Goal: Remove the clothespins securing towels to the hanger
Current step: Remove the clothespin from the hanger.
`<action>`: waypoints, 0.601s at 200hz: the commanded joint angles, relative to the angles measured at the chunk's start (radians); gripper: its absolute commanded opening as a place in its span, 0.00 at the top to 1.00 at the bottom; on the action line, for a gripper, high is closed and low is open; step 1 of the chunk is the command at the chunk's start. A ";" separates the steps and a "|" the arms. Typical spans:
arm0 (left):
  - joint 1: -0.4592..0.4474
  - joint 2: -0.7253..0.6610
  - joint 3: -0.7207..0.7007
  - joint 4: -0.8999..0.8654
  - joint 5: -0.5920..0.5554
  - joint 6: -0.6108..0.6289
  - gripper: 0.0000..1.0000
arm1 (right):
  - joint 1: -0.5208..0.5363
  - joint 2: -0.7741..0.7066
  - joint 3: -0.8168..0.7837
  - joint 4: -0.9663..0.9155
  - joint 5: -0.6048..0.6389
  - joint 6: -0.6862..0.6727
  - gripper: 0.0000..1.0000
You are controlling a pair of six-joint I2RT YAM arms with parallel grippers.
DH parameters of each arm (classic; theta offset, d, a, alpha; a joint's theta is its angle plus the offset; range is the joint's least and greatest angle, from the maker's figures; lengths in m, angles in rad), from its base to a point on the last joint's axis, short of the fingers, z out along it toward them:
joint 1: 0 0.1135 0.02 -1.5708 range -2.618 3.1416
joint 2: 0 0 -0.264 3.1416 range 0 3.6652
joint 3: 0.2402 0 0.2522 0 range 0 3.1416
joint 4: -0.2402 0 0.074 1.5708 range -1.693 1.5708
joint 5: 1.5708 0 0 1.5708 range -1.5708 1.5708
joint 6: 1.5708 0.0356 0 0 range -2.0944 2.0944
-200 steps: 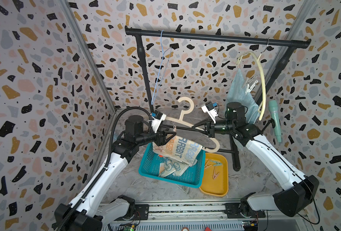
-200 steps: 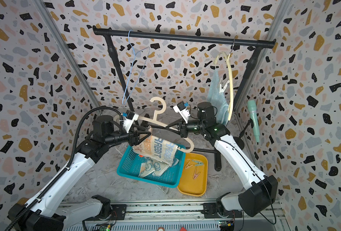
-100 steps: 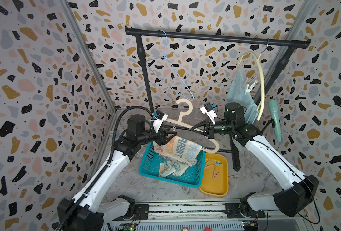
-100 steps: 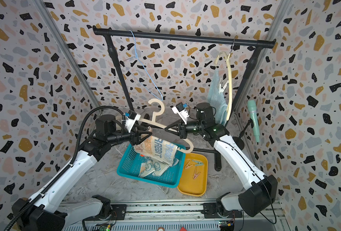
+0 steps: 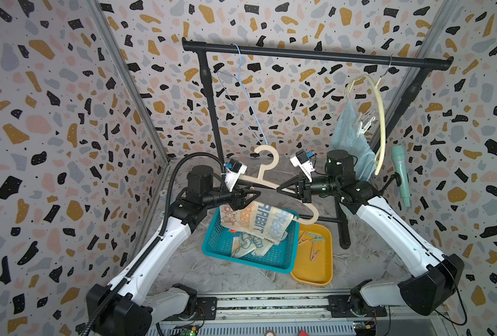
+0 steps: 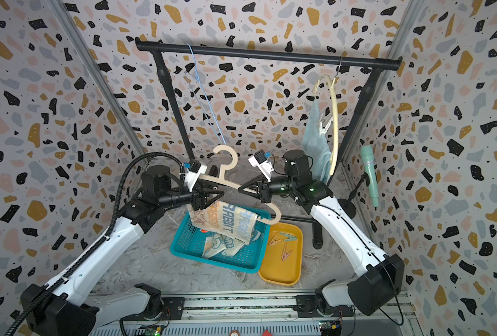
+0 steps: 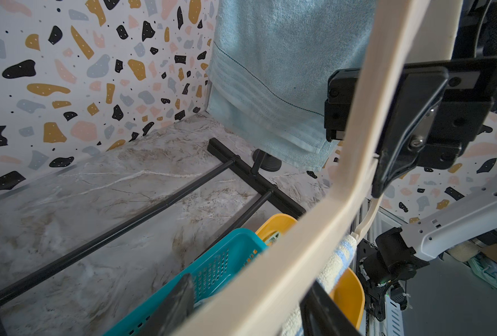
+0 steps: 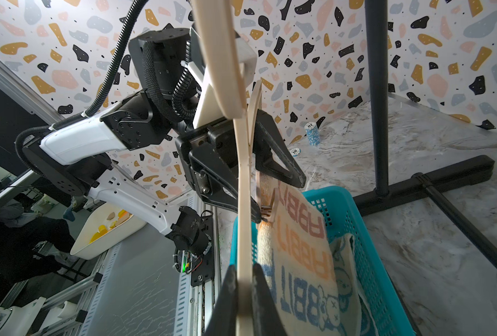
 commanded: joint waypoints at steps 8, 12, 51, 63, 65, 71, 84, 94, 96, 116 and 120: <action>-0.014 0.009 0.003 0.014 0.043 0.007 0.42 | 0.007 -0.020 0.018 0.042 -0.048 -0.008 1.00; -0.015 0.009 0.002 0.012 0.047 0.008 0.42 | 0.007 -0.021 0.018 0.042 -0.050 -0.009 1.00; -0.017 0.001 0.001 -0.024 0.058 0.032 0.45 | 0.002 -0.018 0.018 0.033 -0.061 -0.021 1.00; -0.017 -0.005 -0.004 -0.025 0.059 0.032 0.48 | -0.001 -0.019 0.018 0.030 -0.063 -0.024 1.00; -0.017 -0.005 -0.004 -0.024 0.061 0.033 0.48 | -0.001 -0.019 0.017 0.030 -0.064 -0.025 1.00; -0.017 -0.007 -0.005 -0.024 0.066 0.032 0.49 | -0.002 -0.018 0.017 0.029 -0.065 -0.027 1.00; -0.017 -0.012 -0.009 -0.025 0.069 0.033 0.51 | -0.004 -0.016 0.018 0.022 -0.066 -0.033 1.00; -0.016 -0.015 -0.010 -0.026 0.076 0.033 0.52 | -0.007 -0.015 0.017 0.016 -0.066 -0.038 1.00; -0.017 -0.016 -0.009 -0.027 0.078 0.033 0.52 | -0.007 -0.016 0.017 0.014 -0.066 -0.039 1.00; -0.017 -0.017 -0.008 -0.030 0.089 0.033 0.56 | -0.010 -0.014 0.014 0.010 -0.062 -0.044 1.00; -0.016 -0.017 -0.007 -0.032 0.090 0.033 0.57 | -0.011 -0.014 0.014 0.009 -0.060 -0.046 1.00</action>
